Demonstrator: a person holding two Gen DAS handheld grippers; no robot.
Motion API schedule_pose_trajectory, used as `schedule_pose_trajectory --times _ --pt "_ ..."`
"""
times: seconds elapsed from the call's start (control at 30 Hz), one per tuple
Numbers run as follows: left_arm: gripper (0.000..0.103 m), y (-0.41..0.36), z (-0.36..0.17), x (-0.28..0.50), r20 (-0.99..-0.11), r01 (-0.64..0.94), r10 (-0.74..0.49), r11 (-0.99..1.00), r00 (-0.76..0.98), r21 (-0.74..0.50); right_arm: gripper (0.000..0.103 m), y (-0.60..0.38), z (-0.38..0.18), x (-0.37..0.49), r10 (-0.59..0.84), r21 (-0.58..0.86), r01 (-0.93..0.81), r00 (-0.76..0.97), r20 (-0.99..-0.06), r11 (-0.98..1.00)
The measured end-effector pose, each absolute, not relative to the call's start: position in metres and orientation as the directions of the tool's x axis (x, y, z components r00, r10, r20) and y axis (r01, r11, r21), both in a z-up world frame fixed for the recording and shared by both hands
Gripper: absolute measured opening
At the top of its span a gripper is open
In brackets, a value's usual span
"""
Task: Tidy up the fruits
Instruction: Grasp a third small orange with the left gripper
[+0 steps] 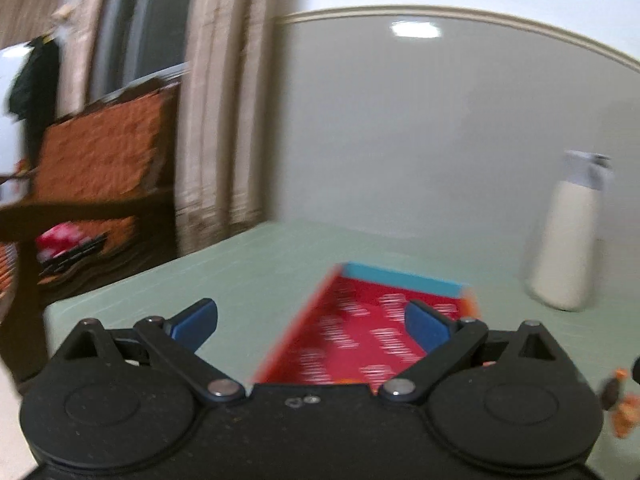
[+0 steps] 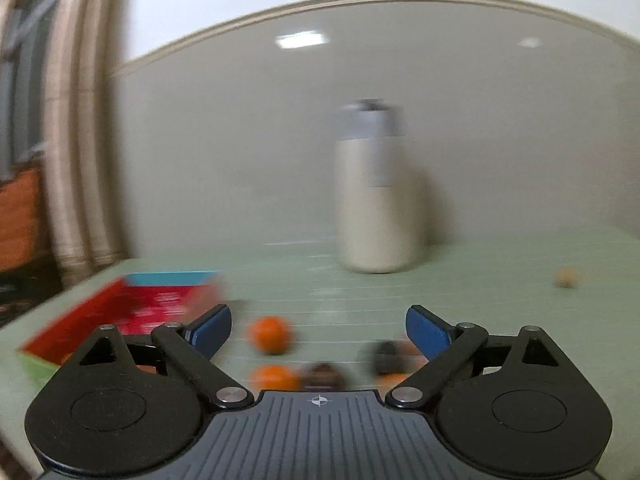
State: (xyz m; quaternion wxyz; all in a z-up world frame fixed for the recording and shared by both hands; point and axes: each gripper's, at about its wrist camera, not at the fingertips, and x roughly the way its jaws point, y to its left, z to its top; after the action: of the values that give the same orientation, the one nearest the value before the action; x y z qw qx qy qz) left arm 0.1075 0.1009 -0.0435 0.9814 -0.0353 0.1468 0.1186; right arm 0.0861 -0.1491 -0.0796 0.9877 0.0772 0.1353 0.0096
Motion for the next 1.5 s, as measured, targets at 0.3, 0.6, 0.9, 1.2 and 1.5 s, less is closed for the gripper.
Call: schedule_pose_trajectory --times 0.3,0.6,0.9,1.2,1.5 --pt "0.092 -0.004 -0.061 0.113 -0.293 0.113 -0.080 0.989 0.953 0.097 0.099 -0.210 -0.099 0.066 -0.224 0.146 0.273 0.933 -0.282 0.951" --pt "0.066 -0.049 -0.101 0.158 -0.488 0.251 -0.176 0.964 0.855 0.091 0.099 -0.242 -0.102 0.043 -0.405 0.149 0.449 0.879 -0.253 0.881" --pt "0.051 -0.057 -0.121 0.170 -0.539 0.247 -0.166 0.966 0.826 0.080 0.103 -0.277 -0.107 0.031 -0.421 0.214 0.486 0.860 -0.288 0.847" --pt "0.026 -0.053 -0.127 0.173 -0.579 0.264 -0.202 0.964 0.790 0.024 0.103 -0.278 -0.108 0.034 -0.387 0.238 0.466 0.868 -0.312 0.852" --pt "0.025 -0.054 -0.118 0.159 -0.493 0.219 -0.144 0.971 0.858 0.098 0.103 -0.272 -0.109 0.038 -0.371 0.231 0.452 0.872 -0.319 0.862"
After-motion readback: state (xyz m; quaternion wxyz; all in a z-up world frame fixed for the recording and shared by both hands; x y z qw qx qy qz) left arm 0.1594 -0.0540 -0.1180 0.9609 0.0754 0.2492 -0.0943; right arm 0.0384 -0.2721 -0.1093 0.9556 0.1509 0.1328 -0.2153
